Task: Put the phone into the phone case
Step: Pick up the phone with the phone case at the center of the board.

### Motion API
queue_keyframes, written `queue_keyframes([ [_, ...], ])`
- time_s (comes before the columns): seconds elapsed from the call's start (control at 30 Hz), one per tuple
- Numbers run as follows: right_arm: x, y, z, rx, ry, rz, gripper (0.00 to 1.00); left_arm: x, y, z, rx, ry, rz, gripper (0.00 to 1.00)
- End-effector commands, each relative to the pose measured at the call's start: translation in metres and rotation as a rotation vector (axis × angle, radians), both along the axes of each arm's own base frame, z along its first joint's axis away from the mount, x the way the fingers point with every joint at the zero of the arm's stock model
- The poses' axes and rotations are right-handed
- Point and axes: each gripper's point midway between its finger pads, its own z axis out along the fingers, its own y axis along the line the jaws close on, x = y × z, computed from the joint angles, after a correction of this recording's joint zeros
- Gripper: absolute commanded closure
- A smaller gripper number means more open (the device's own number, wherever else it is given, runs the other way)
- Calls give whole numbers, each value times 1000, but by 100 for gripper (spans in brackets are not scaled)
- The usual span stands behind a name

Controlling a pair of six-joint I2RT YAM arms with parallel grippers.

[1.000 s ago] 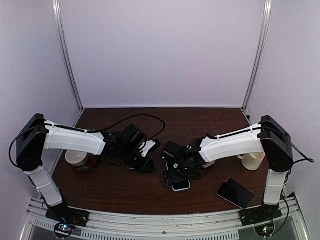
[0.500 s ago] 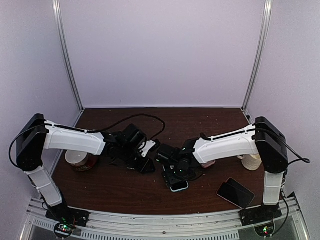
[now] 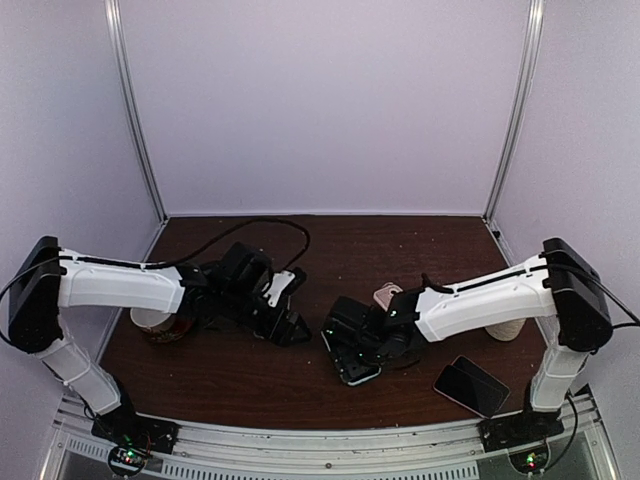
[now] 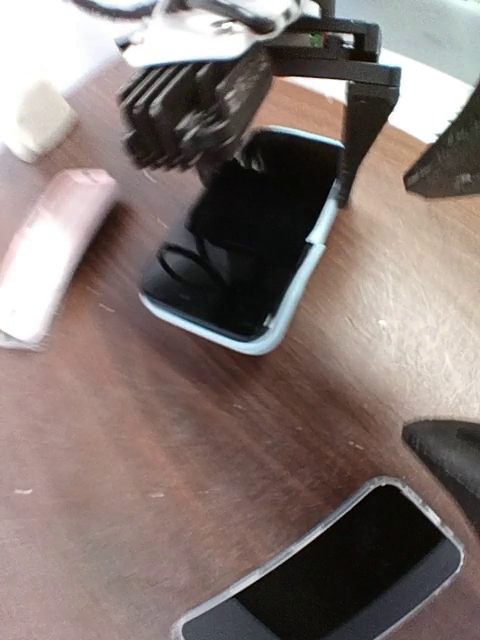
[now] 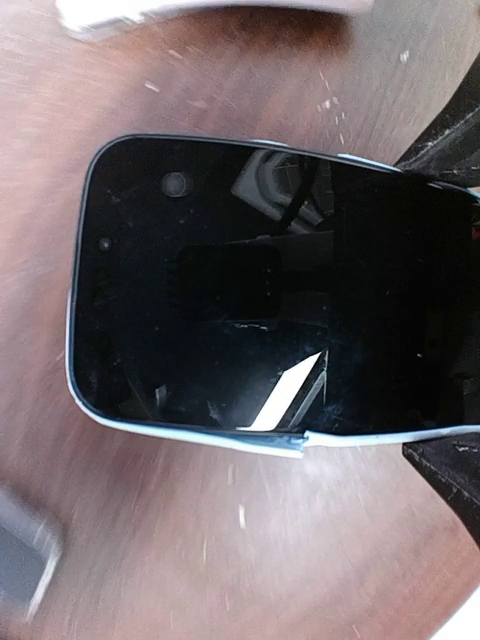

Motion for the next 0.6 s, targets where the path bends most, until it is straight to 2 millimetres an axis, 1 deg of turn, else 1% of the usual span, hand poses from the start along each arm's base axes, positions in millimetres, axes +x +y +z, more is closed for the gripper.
queue_keyframes([
  [0.0, 20, 26, 74, 190, -257, 32, 54, 9, -12, 68, -282, -85, 67, 15],
  [0.03, 20, 27, 82, 209, -281, 34, 55, 10, -12, 79, -333, -100, 83, 12],
  [0.1, 20, 30, 96, 243, -323, 44, 55, 12, -8, 93, -393, -117, 120, 9],
  [0.13, 19, 31, 101, 256, -344, 52, 55, 14, -7, 99, -415, -126, 134, 9],
  [0.2, 17, 35, 117, 289, -394, 69, 55, 15, -4, 105, -438, -127, 157, 10],
  [0.3, 12, 40, 139, 326, -472, 97, 56, 14, -5, 119, -491, -129, 162, 16],
  [0.37, 10, 42, 150, 337, -516, 108, 56, 13, -6, 127, -518, -143, 154, 21],
  [0.5, 8, 44, 166, 369, -561, 118, 57, 12, -7, 132, -538, -148, 141, 34],
  [0.57, 6, 45, 169, 371, -570, 127, 57, 10, -11, 130, -547, -132, 125, 40],
])
